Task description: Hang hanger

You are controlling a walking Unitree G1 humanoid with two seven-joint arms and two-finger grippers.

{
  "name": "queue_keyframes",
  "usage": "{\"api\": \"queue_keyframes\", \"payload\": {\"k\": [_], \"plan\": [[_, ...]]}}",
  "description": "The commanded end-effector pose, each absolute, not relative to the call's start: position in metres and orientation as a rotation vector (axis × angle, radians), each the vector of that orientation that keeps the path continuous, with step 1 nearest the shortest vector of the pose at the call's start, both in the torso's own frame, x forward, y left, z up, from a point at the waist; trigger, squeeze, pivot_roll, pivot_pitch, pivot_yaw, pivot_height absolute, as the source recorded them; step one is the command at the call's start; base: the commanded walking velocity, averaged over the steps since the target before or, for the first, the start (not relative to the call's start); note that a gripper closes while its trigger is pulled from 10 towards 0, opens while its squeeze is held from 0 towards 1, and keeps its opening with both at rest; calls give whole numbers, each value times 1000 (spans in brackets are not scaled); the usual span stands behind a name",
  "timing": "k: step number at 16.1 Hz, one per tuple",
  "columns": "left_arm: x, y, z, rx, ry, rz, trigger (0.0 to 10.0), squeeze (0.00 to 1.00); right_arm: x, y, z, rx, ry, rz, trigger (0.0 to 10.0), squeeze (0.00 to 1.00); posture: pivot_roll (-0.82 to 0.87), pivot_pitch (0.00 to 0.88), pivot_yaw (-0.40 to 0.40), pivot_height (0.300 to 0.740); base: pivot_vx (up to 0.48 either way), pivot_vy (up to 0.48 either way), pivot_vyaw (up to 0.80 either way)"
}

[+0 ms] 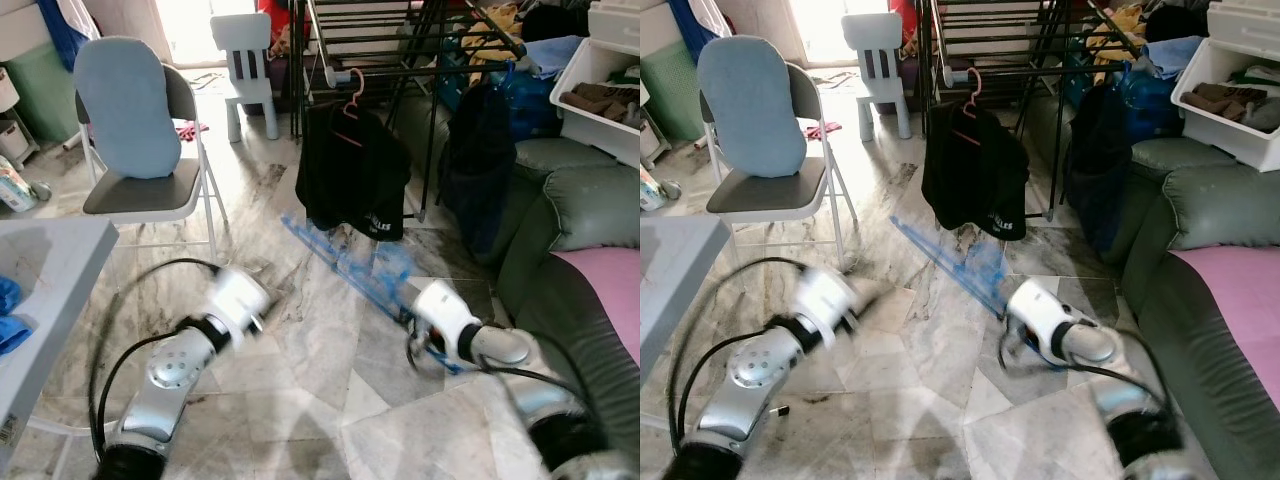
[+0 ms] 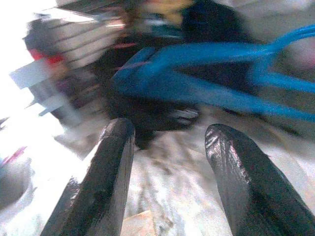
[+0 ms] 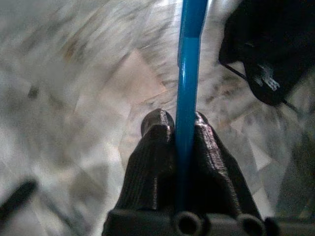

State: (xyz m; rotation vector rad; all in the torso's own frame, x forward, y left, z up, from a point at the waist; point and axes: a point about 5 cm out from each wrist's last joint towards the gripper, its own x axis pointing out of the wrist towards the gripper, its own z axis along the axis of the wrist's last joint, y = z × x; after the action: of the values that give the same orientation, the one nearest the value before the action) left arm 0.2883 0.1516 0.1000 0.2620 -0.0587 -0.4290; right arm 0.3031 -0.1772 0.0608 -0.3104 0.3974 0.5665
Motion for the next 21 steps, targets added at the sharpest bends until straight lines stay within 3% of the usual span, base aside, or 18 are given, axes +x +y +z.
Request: {"api": "queue_keyframes", "payload": {"k": [1, 3, 7, 8, 9, 10, 11, 13, 14, 15, 21], "plan": [[289, 163, 104, 223, -56, -338, 10000, 1000, 304, -185, 67, -265, 389, 483, 0, 0, -69, 0, 10, 740, 0, 0, 0], [283, 172, 99, 101, -24, -172, 10000, 1000, 293, -180, 68, -146, 348, 328, 0, 0, -72, 0, 11, 740, 0, 0, 0], [272, 180, 93, 82, 30, -76, 10000, 1000, 275, -181, 75, -12, 303, 83, 0, 0, -65, 0, 26, 740, 0, 0, 0], [268, 182, 91, 59, 45, -71, 10000, 1000, 271, -186, 77, 32, 313, -9, 1922, 0, -65, 0, 26, 740, 0, 0, 0], [266, 184, 91, 54, 52, -60, 10000, 1000, 268, -188, 77, 70, 315, -62, 6745, 0, -68, 0, 30, 740, 0, 0, 0], [265, 185, 91, 54, 53, -52, 10000, 1000, 267, -187, 78, 85, 311, -67, 8745, 0, -68, 0, 30, 740, 0, 0, 0], [265, 185, 91, 52, 55, -42, 10000, 1000, 265, -185, 79, 87, 313, -73, 10000, 0, -70, 0, 28, 740, 0, 0, 0], [265, 186, 92, 52, 45, -28, 10000, 1000, 263, -181, 85, 70, 264, -14, 10000, 0, -71, 0, 22, 740, 0, 0, 0], [265, 189, 91, 60, 45, -18, 10000, 71, 263, -180, 88, 32, 246, 0, 10000, 0, -72, 0, 21, 740, 0, 0, 0], [265, 190, 89, 29, 57, -20, 10000, 0, 264, -179, 91, 19, 223, 36, 10000, 0, -72, 0, 16, 740, 0, 0, 0], [269, 185, 92, 29, 47, -51, 10000, 0, 263, -178, 92, -9, 210, 60, 10000, 0, -73, 0, 15, 740, 0, -129, 207]]}}
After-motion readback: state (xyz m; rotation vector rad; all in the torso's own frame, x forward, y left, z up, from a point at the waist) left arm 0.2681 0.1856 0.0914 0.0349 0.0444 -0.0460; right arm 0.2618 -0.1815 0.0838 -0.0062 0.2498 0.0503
